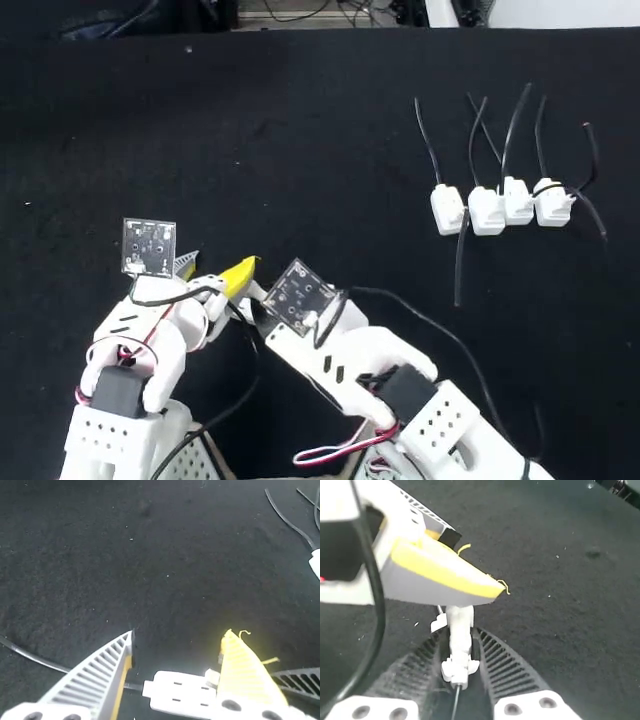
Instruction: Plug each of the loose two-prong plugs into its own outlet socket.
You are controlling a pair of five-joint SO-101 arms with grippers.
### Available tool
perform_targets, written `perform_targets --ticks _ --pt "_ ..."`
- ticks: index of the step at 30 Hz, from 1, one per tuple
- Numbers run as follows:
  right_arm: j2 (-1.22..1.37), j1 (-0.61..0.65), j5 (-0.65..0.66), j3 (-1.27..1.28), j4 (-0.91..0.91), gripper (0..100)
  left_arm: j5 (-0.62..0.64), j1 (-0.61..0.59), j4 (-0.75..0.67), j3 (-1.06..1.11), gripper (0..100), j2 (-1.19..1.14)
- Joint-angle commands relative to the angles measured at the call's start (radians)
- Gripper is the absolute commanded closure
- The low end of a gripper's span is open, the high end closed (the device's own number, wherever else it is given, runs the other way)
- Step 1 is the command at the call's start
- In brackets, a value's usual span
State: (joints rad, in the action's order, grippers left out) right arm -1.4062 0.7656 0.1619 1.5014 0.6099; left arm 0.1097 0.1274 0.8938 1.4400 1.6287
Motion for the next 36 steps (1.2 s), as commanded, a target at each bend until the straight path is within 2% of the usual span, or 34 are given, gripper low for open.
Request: perform_targets --ticks 1,6,11,25,29,36 --pt "-0.059 0.006 -0.009 -0.019 -0.002 98.8 -0.011 0.005 0.012 -0.004 72 -0.008" --pt "-0.059 0.006 -0.012 -0.022 -0.006 98.8 -0.011 0.005 0.012 -0.004 72 -0.011" --pt "-0.061 0.006 -0.126 -0.024 -0.028 98.8 -0.011 0.005 0.012 -0.002 72 -0.011" --pt "-0.061 0.006 -0.138 -0.031 -0.057 98.8 -0.011 0.005 0.011 0.018 72 -0.002" --pt "-0.061 0.005 -0.189 -0.039 -0.055 98.8 -0.011 0.005 0.011 0.021 72 -0.002" --pt "-0.061 -0.026 -0.199 -0.042 -0.057 98.8 -0.011 0.005 0.009 0.021 72 -0.002"
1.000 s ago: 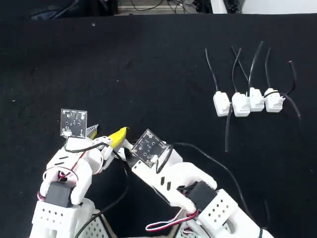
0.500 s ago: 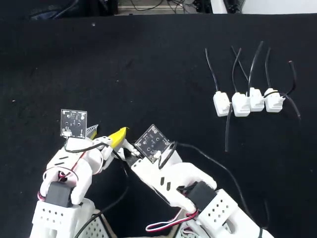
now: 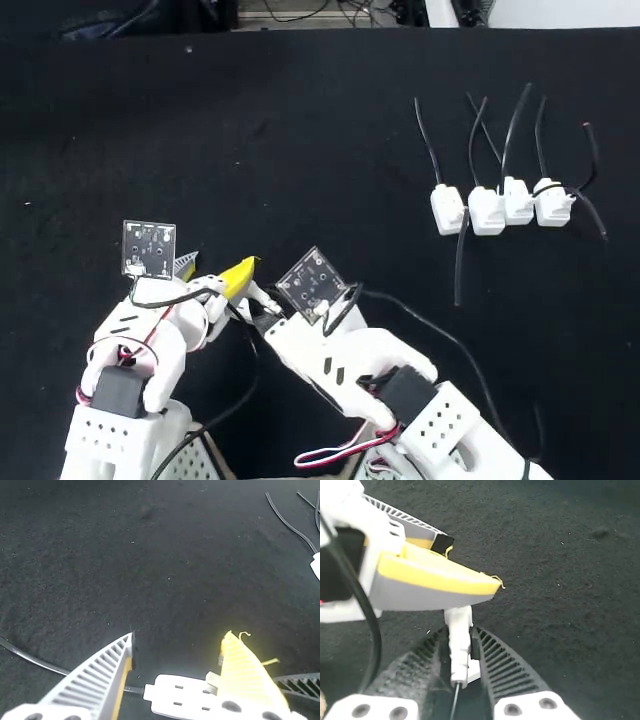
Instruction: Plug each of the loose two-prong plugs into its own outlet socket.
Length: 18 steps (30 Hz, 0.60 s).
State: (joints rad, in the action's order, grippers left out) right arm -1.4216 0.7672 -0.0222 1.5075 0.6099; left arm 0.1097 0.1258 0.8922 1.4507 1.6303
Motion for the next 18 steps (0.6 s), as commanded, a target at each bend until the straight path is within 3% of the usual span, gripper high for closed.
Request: perform_targets --ticks 1,7,18 --pt "-0.045 -0.04 -0.015 -0.05 -0.057 98.8 -0.011 0.007 0.011 0.01 72 -0.003" --pt "-0.044 -0.054 -0.08 -0.028 -0.1 98.8 -0.011 0.007 0.011 0.01 72 -0.003" --pt "-0.044 -0.054 -0.08 0.004 -0.135 98.8 -0.011 0.007 0.011 0.01 72 -0.003"
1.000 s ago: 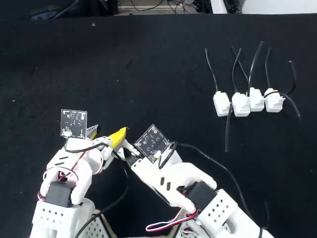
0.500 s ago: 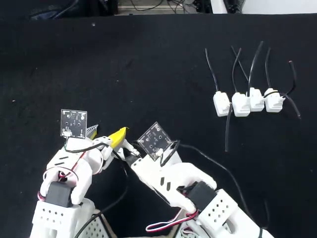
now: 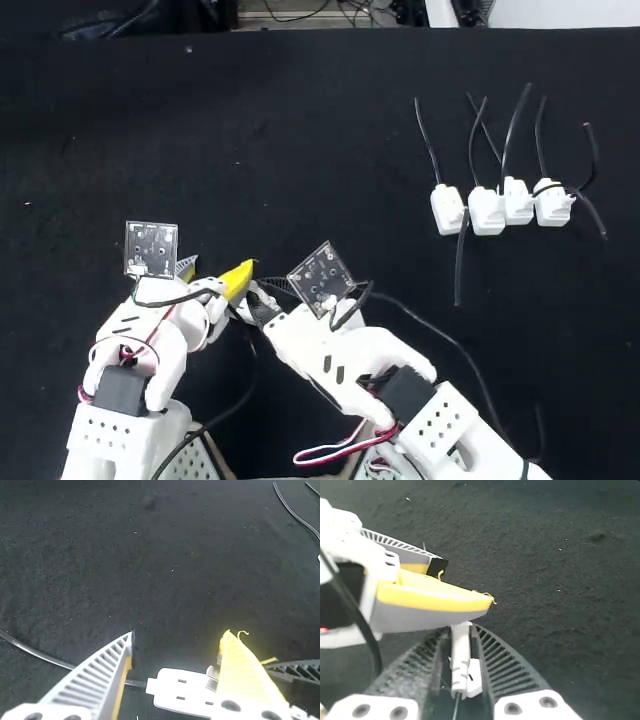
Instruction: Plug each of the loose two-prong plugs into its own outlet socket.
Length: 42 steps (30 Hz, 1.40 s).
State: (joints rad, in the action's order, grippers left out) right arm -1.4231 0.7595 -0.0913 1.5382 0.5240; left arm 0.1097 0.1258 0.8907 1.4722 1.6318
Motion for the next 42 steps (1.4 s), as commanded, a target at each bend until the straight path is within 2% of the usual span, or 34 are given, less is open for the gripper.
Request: perform_targets --ticks 1,8,13,19,27,32,37,42 --pt "-0.038 -0.046 -0.009 -0.025 -0.048 98.8 -0.011 0.007 0.012 -0.015 72 -0.005" --pt "-0.033 -0.046 0.025 0.002 -0.046 98.8 -0.011 0.004 -0.002 -0.019 72 -0.005" --pt "-0.033 -0.048 0.104 0.044 0.008 98.8 -0.009 -0.107 -0.02 -0.056 72 -0.005" --pt "-0.033 -0.068 0.115 0.036 0.072 98.8 -0.009 -0.222 -0.021 -0.088 72 -0.005" --pt "-0.016 -0.061 0.16 -0.148 0.238 98.8 0.026 -0.332 -0.026 -0.081 72 -0.015" --pt "0.166 -0.057 0.18 -0.263 0.262 98.8 0.055 -0.36 -0.028 -0.082 72 -0.015" --pt "0.427 0.074 0.181 -0.406 0.341 98.8 0.051 -0.361 -0.028 -0.09 72 -0.041" --pt "0.578 0.157 0.183 -0.49 0.39 98.8 0.011 -0.361 -0.031 -0.191 72 -0.281"
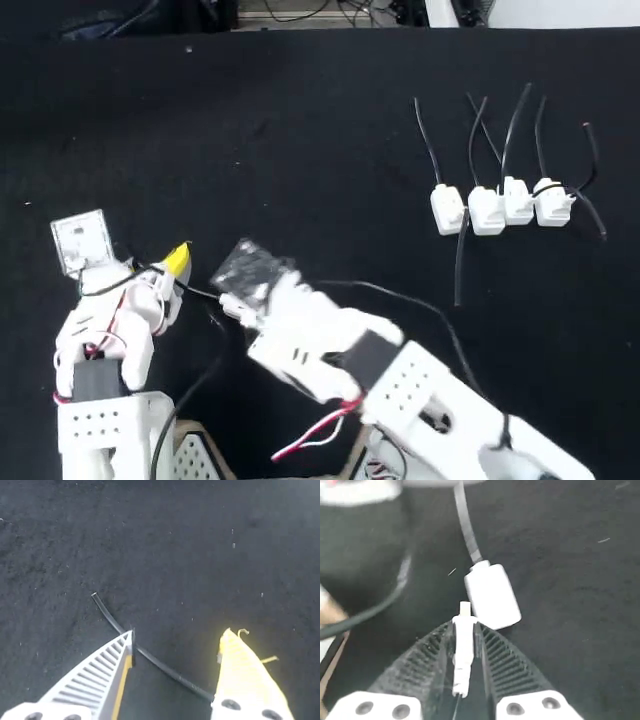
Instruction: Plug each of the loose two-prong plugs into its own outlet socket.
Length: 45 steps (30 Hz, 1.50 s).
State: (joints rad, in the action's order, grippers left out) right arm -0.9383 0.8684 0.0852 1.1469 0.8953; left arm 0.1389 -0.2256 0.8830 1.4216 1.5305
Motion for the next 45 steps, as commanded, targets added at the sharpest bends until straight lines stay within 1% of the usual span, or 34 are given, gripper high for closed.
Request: perform_targets --ticks 1,4,8,11,13,17,22,28,31,33,36,39,42,45 --pt "0.114 0.048 0.006 -0.104 0.018 98.8 -0.018 -0.01 -0.032 -0.17 72 -0.247" --pt "0.17 0.044 0.029 -0.091 -0.012 98.8 -0.018 -0.012 -0.084 -0.228 72 -0.451" --pt "0.239 -0.025 0.032 -0.076 -0.075 98.8 -0.023 -0.019 -0.147 -0.286 72 -0.671" --pt "0.298 -0.091 0.037 -0.068 -0.144 98.8 -0.018 -0.077 -0.186 -0.328 72 -0.781" --pt "0.349 -0.117 0.064 -0.068 -0.181 98.8 -0.018 -0.114 -0.21 -0.346 72 -0.839" --pt "0.446 -0.181 0.089 -0.076 -0.264 98.8 -0.018 -0.128 -0.242 -0.361 72 -0.928" --pt "0.51 -0.267 0.124 -0.093 -0.311 98.8 -0.026 -0.11 -0.261 -0.363 72 -0.971" --pt "0.516 -0.319 0.12 -0.194 -0.192 98.8 -0.028 -0.096 -0.255 -0.371 72 -0.98" --pt "0.51 -0.308 0.115 -0.206 -0.124 98.7 -0.028 -0.096 -0.255 -0.371 72 -0.98" --pt "0.509 -0.275 0.124 -0.206 -0.077 97.9 -0.028 -0.096 -0.255 -0.371 72 -0.98" --pt "0.509 -0.203 0.124 -0.206 -0.038 89.2 -0.028 -0.097 -0.255 -0.371 72 -0.98" --pt "0.515 -0.189 0.155 -0.213 -0.061 81.2 -0.028 -0.104 -0.255 -0.369 72 -0.974" --pt "0.518 -0.212 0.196 -0.214 -0.114 83.8 -0.028 -0.104 -0.253 -0.366 72 -0.973" --pt "0.518 -0.218 0.218 -0.213 -0.121 85.8 -0.028 -0.104 -0.253 -0.367 72 -0.973"
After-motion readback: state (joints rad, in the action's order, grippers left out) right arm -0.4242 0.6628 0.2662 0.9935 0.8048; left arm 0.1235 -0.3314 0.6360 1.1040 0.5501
